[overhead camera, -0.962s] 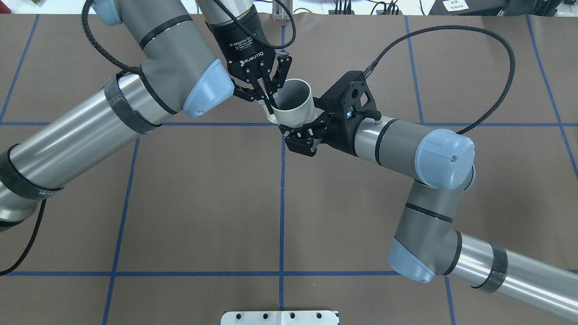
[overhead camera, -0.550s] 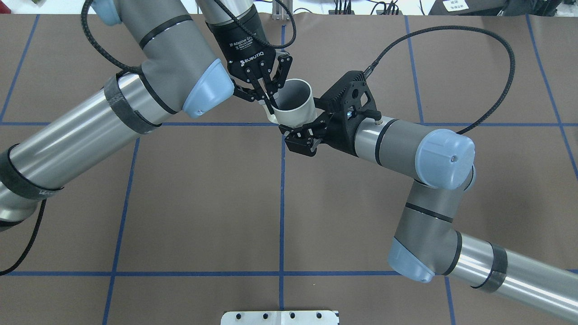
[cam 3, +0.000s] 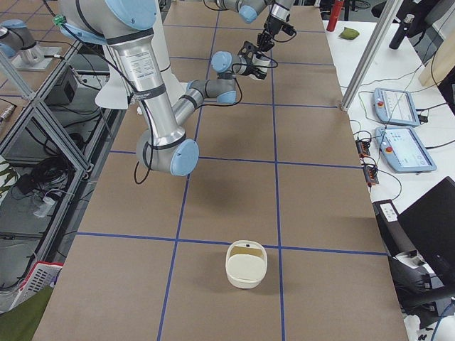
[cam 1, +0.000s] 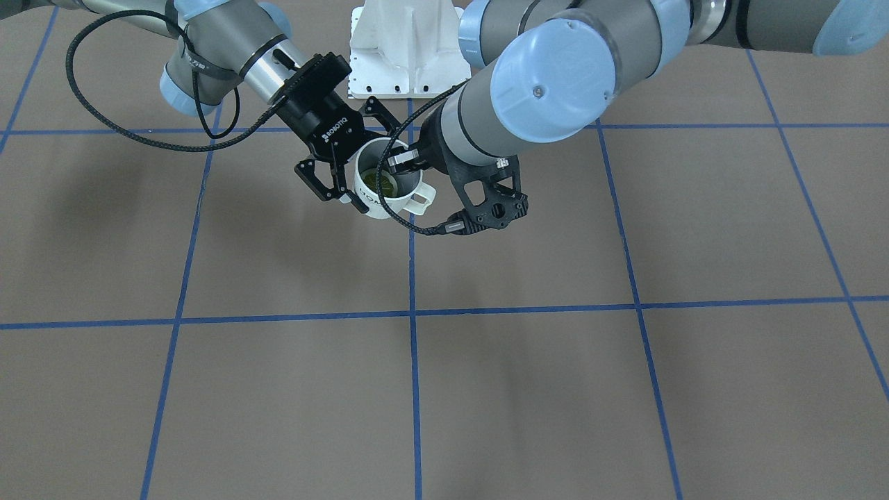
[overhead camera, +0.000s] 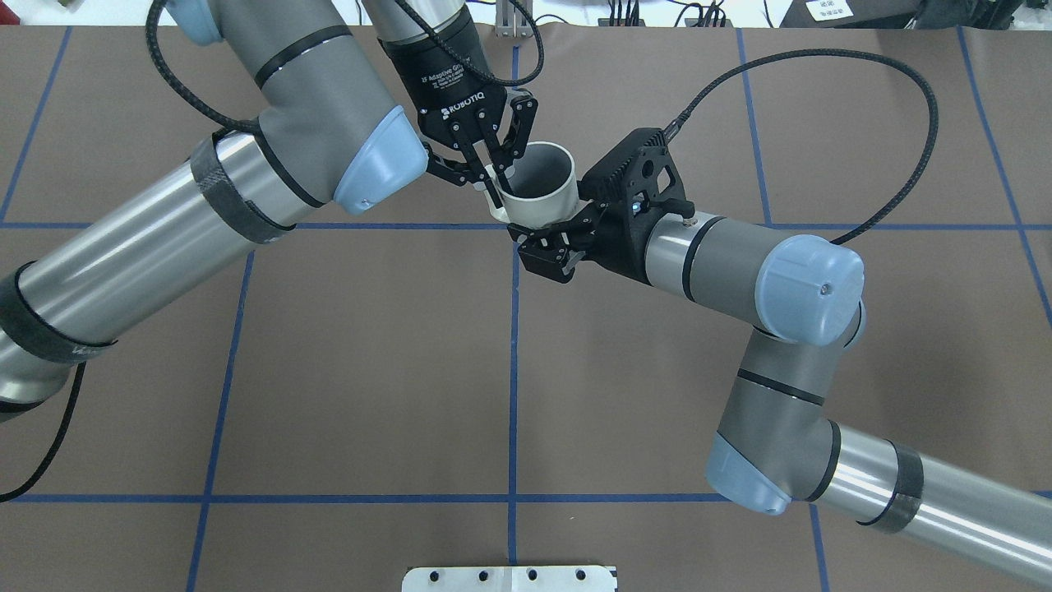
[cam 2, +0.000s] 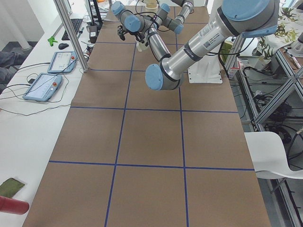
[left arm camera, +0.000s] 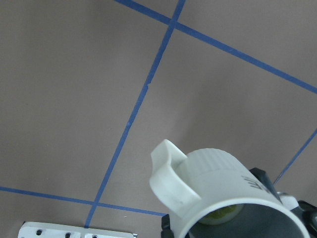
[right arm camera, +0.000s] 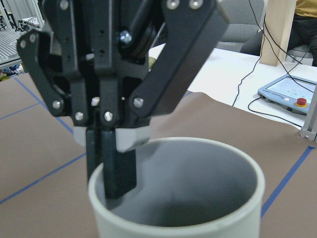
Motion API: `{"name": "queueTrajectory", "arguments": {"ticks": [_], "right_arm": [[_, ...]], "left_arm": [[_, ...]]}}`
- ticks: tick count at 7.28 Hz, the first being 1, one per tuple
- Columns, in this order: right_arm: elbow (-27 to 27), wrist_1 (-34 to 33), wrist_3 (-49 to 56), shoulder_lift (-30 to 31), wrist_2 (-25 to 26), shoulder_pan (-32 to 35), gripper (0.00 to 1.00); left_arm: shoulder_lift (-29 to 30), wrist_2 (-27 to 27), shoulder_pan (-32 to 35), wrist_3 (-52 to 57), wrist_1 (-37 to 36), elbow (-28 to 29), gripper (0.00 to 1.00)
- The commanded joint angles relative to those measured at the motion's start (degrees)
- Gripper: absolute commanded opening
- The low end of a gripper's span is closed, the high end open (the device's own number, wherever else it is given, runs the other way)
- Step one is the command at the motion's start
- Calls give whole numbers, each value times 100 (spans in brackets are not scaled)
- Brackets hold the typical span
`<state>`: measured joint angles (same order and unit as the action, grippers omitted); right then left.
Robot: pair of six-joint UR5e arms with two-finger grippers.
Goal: Left arm hands cup to right arm to dump lemon
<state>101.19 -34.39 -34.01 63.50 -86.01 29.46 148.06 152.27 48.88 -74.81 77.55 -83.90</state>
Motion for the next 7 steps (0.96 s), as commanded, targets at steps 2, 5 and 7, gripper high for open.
{"name": "queueTrajectory", "arguments": {"ticks": [2,5,7], "right_arm": [[6,-15,-202,4,-4,-2,15],[6,-76,-193,101,-12,42,15],[32,-207,-193,249,-30,373,8]], "left_arm": [[-172,-5,-1,-200,691,-12,100],[-181,13,357,-385,639,-91,100],[-190,-5,657,-367,656,-74,100]]}}
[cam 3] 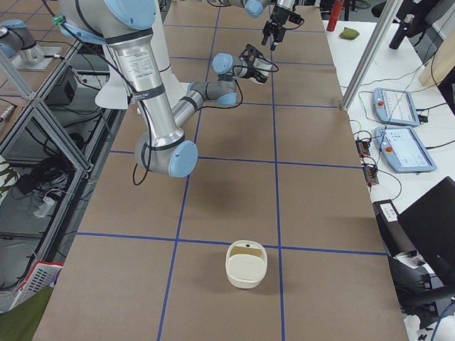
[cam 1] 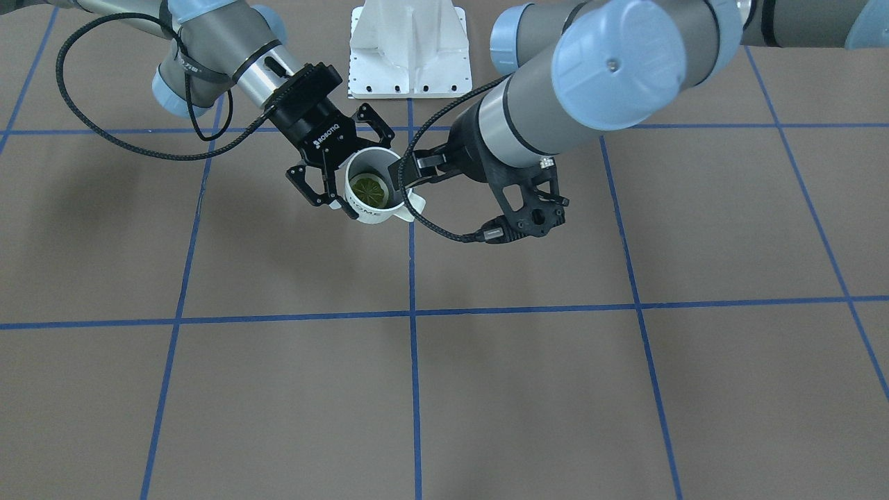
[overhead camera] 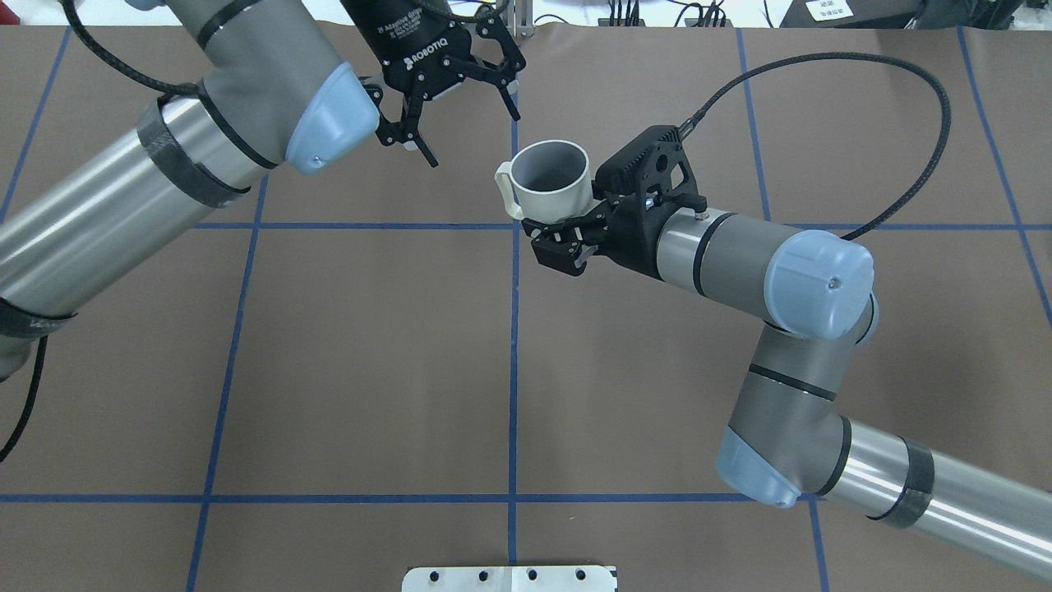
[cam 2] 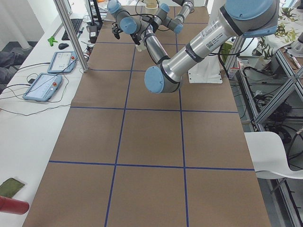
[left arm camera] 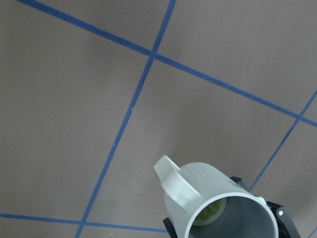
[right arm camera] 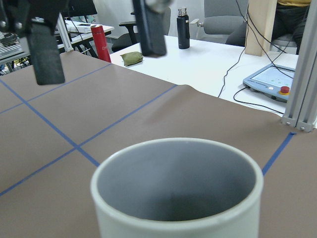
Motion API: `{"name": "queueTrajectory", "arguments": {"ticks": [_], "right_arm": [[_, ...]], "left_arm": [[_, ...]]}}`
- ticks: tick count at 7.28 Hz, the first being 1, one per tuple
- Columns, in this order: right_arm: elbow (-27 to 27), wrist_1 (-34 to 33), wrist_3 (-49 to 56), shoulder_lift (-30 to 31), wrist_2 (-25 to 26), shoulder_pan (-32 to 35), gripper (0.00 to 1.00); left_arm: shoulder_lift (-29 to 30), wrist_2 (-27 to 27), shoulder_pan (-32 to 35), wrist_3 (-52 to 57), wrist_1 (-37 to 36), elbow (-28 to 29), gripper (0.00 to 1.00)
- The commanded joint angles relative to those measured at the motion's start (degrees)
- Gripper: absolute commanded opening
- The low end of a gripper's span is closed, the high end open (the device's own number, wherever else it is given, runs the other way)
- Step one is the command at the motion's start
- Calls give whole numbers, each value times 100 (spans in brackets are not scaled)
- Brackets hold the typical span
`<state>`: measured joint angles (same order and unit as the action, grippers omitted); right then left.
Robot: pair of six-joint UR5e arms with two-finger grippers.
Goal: Left arm hands cup to right arm to dump lemon
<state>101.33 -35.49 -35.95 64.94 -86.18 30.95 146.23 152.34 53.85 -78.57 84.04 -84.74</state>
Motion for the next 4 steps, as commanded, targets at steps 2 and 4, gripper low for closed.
{"name": "queueTrajectory", "arguments": {"ticks": [2,4], "right_arm": [[140,-177,-314,657,-48,769,1],[455,-142,-334,1744,-22,1480,8]], "left_arm": [[-24,-38,178,9,-2,1,100],[-42,-73,195,18,-2,1,100]]}}
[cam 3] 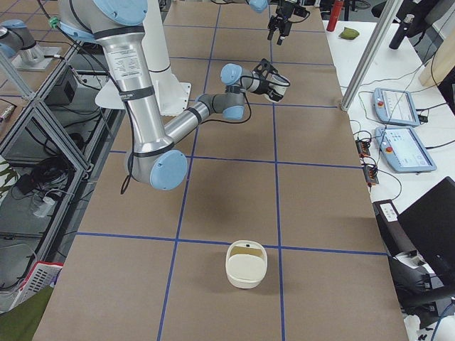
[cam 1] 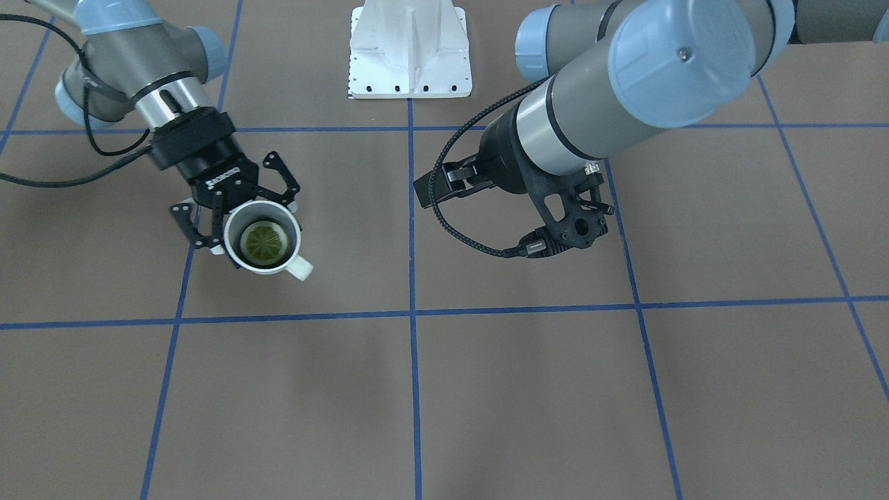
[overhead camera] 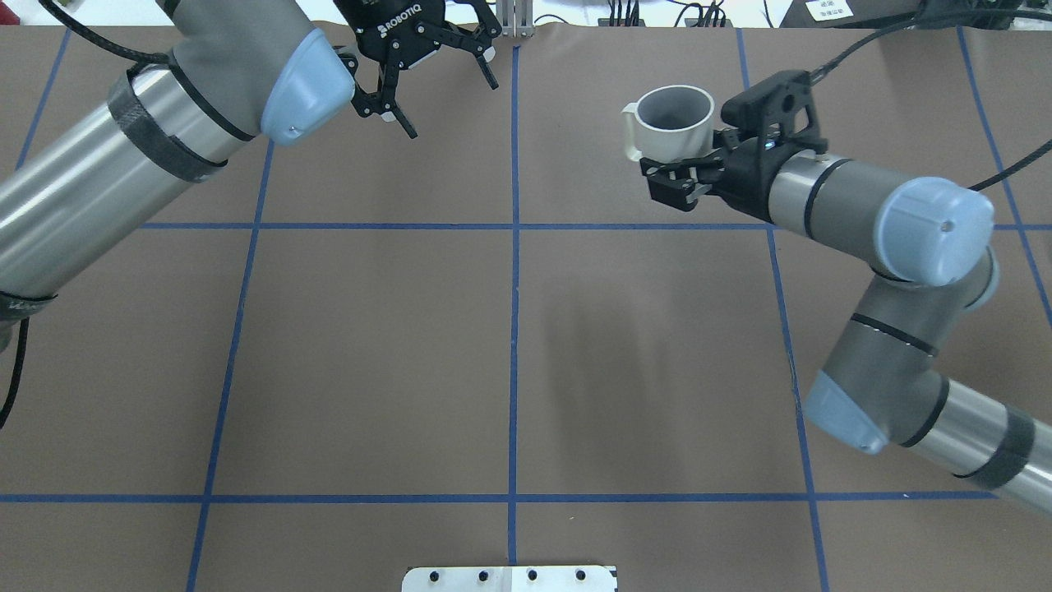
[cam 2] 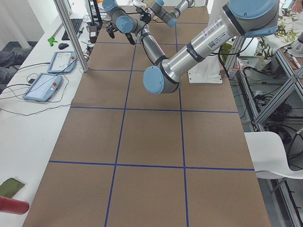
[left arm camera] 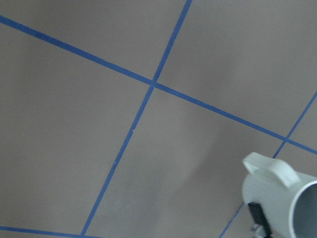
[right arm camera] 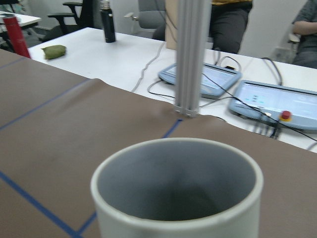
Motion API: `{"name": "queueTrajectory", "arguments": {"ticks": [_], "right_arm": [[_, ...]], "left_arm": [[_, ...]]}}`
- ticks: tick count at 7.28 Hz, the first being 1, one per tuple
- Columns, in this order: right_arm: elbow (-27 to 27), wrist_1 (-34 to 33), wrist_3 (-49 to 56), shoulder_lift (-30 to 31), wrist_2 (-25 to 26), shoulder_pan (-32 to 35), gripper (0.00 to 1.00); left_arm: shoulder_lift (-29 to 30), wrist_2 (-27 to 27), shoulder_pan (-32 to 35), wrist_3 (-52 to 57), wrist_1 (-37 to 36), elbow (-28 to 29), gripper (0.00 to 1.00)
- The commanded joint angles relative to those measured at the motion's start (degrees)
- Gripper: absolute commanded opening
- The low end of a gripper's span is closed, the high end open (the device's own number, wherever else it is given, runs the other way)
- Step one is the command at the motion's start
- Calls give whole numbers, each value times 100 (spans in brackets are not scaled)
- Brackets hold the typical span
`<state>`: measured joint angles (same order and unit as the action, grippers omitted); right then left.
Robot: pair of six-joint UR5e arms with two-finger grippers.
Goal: Left arm hands cup to right arm to dump lemon
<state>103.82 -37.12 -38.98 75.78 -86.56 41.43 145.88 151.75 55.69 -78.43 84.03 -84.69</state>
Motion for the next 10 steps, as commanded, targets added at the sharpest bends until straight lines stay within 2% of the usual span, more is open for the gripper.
{"name": "queueTrajectory", "arguments": {"ticks": [1,3,4,5,7,8,9,10], "right_arm": [[401,3,-56,1275,-27,914,7],[385,334,-48,1877,-517,1785,0],[385,450,-83,2018,-746,2033,0],[376,790,-92,2420,-783,2218,0],[-35,2106,-336,3089,-845,2456,0],[-602,3147,-895,3162,-1150,2553,0],[-1661,4541,-1344,3145,-1222,2571,0],[-2307,5304,-1410,3093,-1223,2580,0]], "left_arm": [[-7,-22,21,3,0,-4,100],[-7,-40,38,3,8,14,100],[-16,-40,91,20,8,22,100],[-16,-49,135,29,8,22,100],[-42,-267,222,38,8,-47,100],[-77,-417,223,47,8,-48,100],[-86,-557,223,56,8,-39,100],[-86,-585,223,56,8,-48,100]]}}
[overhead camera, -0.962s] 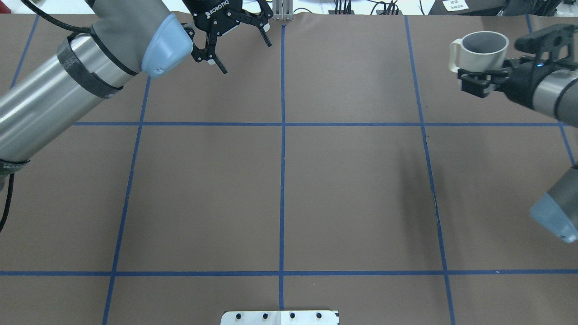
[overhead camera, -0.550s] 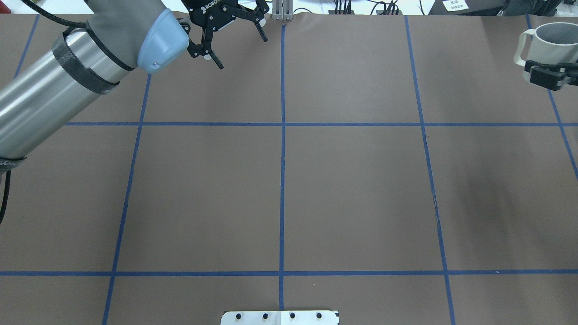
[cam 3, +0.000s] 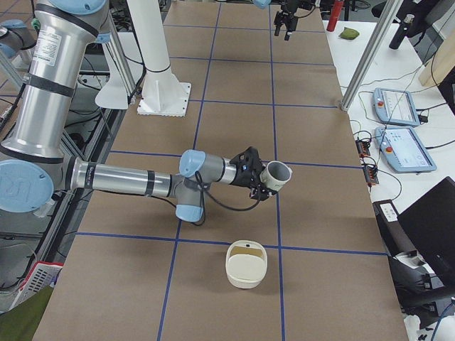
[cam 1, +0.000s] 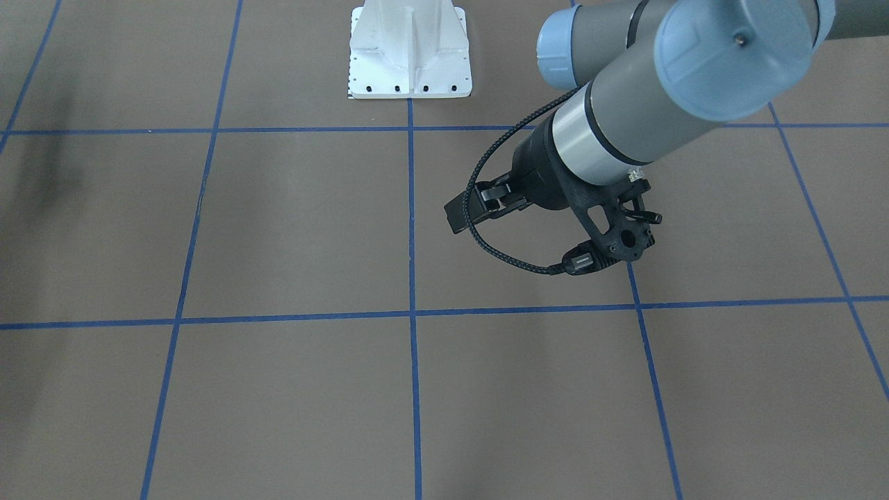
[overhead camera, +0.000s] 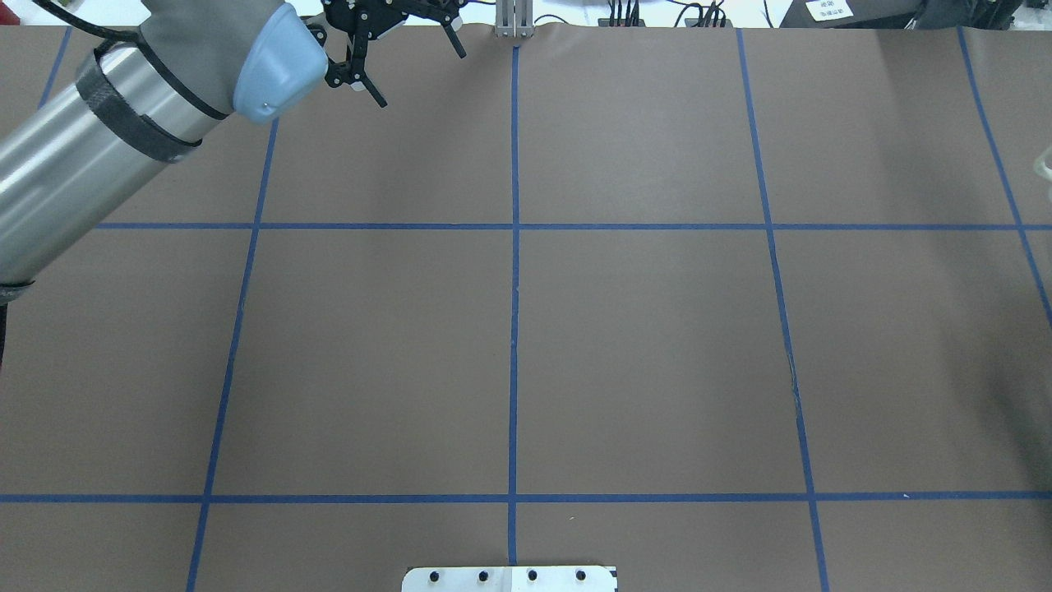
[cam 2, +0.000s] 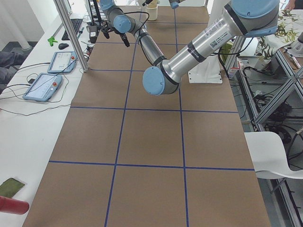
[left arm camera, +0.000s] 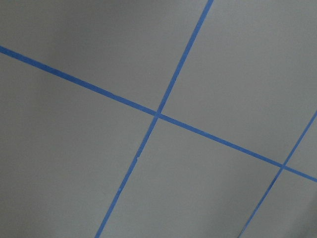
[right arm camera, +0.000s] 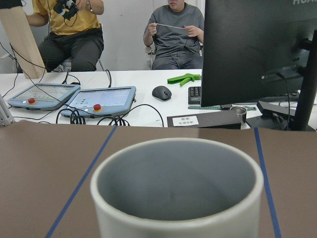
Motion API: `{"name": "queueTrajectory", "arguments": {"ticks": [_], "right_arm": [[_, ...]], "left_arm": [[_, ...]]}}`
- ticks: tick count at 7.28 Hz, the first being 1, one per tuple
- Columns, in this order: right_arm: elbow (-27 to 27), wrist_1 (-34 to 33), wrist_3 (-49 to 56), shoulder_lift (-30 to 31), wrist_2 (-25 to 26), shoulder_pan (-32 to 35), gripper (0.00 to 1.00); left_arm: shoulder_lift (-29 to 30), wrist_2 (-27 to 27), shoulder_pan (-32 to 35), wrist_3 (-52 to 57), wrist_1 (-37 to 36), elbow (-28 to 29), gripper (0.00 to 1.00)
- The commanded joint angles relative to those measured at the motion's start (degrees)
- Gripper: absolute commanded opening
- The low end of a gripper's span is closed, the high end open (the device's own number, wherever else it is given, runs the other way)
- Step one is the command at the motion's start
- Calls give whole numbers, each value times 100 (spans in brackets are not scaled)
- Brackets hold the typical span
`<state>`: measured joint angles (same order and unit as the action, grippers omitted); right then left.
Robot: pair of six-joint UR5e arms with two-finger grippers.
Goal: Left arm hands cup to right arm to dump lemon
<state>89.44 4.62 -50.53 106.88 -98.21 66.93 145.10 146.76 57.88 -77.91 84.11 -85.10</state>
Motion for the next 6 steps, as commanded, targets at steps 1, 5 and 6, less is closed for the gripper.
{"name": "queueTrajectory", "arguments": {"ticks": [1,5,6], "right_arm": [[-911,1364,-656,43,-128,91,0],[-1235,2578,-3089,88,-612,408,0],[-1515,2614,-3146,18,-621,408,0]], "left_arm": [[-8,-87,4,4,0,-24,100],[-8,-87,66,4,0,-94,100],[-8,-87,92,4,-9,-94,100]]}}
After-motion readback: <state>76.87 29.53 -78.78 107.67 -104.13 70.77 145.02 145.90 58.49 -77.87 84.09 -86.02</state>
